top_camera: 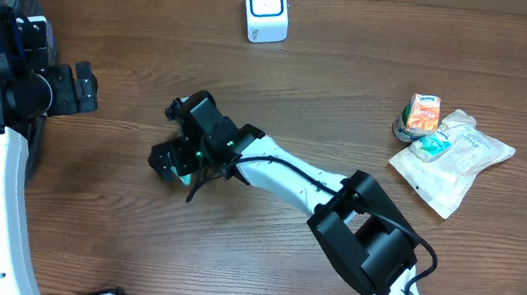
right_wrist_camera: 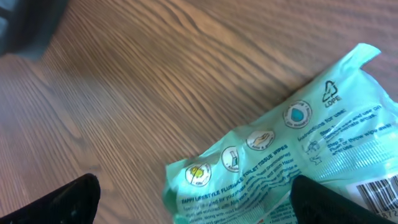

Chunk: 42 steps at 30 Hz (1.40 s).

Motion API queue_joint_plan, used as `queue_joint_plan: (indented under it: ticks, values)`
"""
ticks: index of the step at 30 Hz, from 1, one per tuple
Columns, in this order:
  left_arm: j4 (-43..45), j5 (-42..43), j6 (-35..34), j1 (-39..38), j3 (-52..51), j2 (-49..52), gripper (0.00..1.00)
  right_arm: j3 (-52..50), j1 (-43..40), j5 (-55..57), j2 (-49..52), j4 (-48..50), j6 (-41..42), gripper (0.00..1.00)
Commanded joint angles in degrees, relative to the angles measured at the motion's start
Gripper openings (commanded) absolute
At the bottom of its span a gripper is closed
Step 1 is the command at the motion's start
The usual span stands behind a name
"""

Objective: Scan the item barcode

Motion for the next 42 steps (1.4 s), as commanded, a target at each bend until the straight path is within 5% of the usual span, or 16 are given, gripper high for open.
queue_joint_plan:
  ticks: [1, 8, 13, 19, 29, 35, 42]
  values:
    - [0.2, 0.5, 0.6, -0.4, 0.3, 0.2, 1.0, 0.2, -3.1, -1.5, -1.5, -6.7, -6.2, 0.98]
    - [0.2, 0.5, 0.6, -0.4, 0.3, 0.2, 1.0, 4.7, -8.9, -1.6, -3.4, -21.8, -19.6, 0.98]
    - [0.2, 0.5, 0.6, -0.4, 0.3, 0.2, 1.0, 7.0, -9.8, -6.0, -3.5, -24.4, -19.5, 0.78]
    - [0.2, 0.5, 0.6, -0.4, 0.3, 0.2, 0.99, 7.0, -8.0, -11.0, -3.4, -23.1, -16.7, 0.65]
    - [0.2, 0.5, 0.6, -0.4, 0.3, 0.2, 1.0, 2.8, -5.1, -1.8, -2.7, -25.5, -9.7, 0.46]
    - [0.2, 0.5, 0.6, -0.4, 0.3, 0.2, 1.0, 2.4, -8.7, 2.7, -2.7, -29.9, -9.4, 0.47]
    - [0.2, 0.5, 0.6, -0.4, 0.3, 0.2, 1.0, 2.4, -10.7, -4.9, -2.7, -30.9, -13.2, 0.49]
